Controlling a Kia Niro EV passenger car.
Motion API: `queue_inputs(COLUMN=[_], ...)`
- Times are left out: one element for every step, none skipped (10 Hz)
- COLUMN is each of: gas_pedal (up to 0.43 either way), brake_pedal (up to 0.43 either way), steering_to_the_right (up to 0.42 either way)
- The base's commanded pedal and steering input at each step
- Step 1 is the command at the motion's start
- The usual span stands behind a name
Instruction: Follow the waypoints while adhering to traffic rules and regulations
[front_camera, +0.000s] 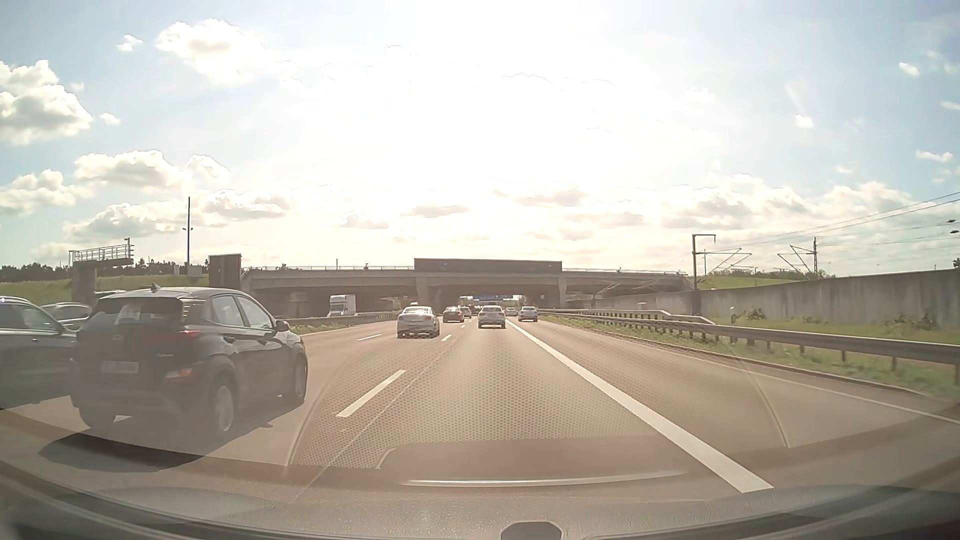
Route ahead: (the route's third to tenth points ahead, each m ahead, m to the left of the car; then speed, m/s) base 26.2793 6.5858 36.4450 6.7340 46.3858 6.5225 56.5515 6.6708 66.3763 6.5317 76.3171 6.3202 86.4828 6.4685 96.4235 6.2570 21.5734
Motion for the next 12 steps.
queue_inputs(gas_pedal=[0.24, 0.24, 0.24, 0.24, 0.24, 0.24, 0.24, 0.24, 0.24, 0.24, 0.24, 0.24], brake_pedal=[0.0, 0.0, 0.0, 0.0, 0.0, 0.0, 0.0, 0.0, 0.0, 0.0, 0.0, 0.0], steering_to_the_right=[0.003, 0.003, 0.001, 0.001, 0.001, 0.0, -0.001, -0.001, -0.001, -0.001, -0.001, -0.001])
